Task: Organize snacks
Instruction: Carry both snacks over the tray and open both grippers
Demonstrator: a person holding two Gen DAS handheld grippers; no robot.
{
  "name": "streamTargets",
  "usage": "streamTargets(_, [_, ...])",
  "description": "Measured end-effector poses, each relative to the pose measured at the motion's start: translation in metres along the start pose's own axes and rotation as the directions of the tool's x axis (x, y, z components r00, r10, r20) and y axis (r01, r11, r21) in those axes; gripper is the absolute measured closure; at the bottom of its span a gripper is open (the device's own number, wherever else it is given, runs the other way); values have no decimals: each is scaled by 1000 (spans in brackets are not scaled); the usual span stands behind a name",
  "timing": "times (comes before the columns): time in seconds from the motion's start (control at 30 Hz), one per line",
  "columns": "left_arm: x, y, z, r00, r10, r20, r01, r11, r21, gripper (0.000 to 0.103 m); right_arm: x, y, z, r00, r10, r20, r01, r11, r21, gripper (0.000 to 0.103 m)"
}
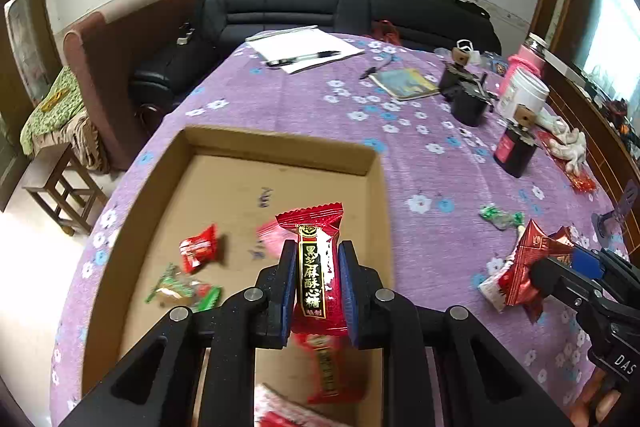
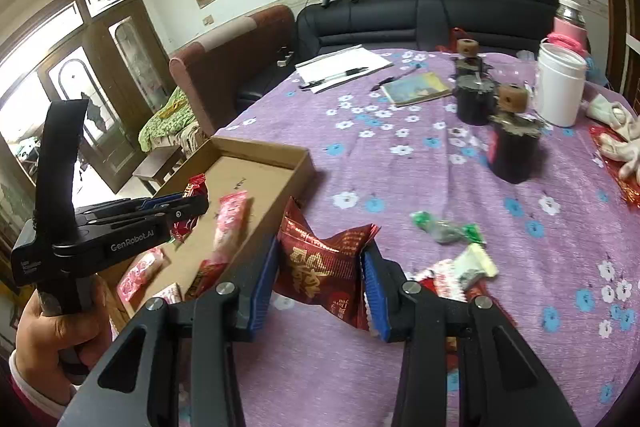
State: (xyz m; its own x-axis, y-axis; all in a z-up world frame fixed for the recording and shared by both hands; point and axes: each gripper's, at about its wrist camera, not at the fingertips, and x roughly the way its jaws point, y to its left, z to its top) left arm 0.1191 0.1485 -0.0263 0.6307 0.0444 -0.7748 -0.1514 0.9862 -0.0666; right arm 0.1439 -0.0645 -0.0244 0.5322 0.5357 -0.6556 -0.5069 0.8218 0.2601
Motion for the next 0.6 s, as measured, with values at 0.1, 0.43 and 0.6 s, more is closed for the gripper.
streamTargets(0.1, [-2,15,-3,1000,10,2,-10,1000,-18,82,6,11,2,1000,14,-10,-14,1000,-9,63])
streamTargets(0.43, [5,67,7,999,48,-11,-49,997,-64,82,57,66,24,995,81,-48,-84,995,-52,63])
streamTargets(0.6, [24,77,27,998,52,-29,-54,997,-49,82,94,86,44,995,76,-62,-80,995,-59,63])
